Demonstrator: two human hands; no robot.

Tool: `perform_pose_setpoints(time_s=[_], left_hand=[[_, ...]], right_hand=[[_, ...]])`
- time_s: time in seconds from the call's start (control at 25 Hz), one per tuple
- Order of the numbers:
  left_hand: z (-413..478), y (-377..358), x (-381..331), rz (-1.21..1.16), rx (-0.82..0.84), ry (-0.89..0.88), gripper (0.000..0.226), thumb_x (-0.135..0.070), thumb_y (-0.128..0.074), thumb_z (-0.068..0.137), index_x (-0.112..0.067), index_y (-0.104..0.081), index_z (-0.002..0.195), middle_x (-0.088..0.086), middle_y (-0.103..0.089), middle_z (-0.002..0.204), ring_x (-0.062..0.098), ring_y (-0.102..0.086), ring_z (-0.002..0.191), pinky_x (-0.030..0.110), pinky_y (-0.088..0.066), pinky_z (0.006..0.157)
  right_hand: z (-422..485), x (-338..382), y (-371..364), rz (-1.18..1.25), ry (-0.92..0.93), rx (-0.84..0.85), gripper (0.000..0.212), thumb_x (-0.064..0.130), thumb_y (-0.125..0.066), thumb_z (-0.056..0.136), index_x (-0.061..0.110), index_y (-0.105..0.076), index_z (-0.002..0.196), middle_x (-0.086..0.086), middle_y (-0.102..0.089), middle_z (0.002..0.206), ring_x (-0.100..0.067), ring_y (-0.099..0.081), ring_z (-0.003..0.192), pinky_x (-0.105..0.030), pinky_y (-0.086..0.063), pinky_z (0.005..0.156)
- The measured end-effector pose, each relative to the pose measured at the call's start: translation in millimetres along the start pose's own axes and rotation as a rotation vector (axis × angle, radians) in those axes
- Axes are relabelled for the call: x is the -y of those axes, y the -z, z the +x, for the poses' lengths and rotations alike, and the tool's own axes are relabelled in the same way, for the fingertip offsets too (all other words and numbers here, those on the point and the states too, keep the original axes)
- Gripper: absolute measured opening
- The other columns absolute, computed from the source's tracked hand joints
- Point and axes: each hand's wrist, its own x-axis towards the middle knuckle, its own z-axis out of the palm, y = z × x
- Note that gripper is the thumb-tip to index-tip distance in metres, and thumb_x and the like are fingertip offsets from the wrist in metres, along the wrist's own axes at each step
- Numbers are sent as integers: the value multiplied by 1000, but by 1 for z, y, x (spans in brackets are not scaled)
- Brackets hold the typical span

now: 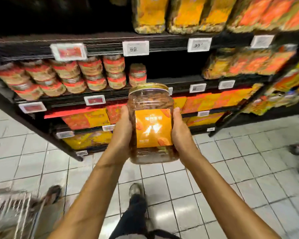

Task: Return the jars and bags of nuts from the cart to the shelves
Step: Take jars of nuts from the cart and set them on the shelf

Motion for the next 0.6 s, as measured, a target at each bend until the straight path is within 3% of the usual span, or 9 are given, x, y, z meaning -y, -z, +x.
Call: perform_pose_setpoints(time_s=[0.08,0.2,0.28,0.36,0.48,0.6], left_hand=[[32,-29,-4,38,14,45,63,-63,-30,92,-20,-75,85,10,-74,92,26,-71,90,44,-55,86],[80,-66,-11,98,73,73,65,-64,-29,92,-21,-76,82,10,-75,89,24,-72,84,44,-55,84],[112,-94,-16,142,137,70,65,-66,-28,91,-24,-77,82,7,-75,88,23,-72,84,41,-56,81],[143,-123,-21,143,102,66,65,-62,-28,93,-26,-76,69,3,-75,77,18,-72,73,35,-56,70],[179,-165,-21,106,31,102,61,-57,-28,96,-21,-70,71,0,-72,62,13,-70,57,24,-52,47],[211,-199,-8,92,-73,63,53,-55,-28,97,-22,-67,82,-3,-71,66,10,-67,61,21,-52,47]], right_hand=[[31,4,19,24,13,-44,55,59,-22,94,26,-62,114,-3,-62,122,-21,-56,117,-42,-41,104],[79,11,44,93,15,-122,51,55,-25,96,36,-65,71,18,-65,80,-4,-61,86,-32,-48,87],[112,21,62,67,18,-185,55,56,-25,96,43,-65,60,23,-60,74,-4,-59,83,-31,-46,84],[148,27,80,63,13,-201,55,59,-23,95,43,-64,61,21,-60,76,-10,-60,86,-32,-46,84],[199,34,108,6,-16,-154,54,59,-19,95,34,-63,76,7,-67,92,-18,-62,99,-38,-47,94],[248,27,136,-61,40,-156,53,49,-19,99,26,-66,98,1,-67,105,-23,-56,111,-38,-41,100]])
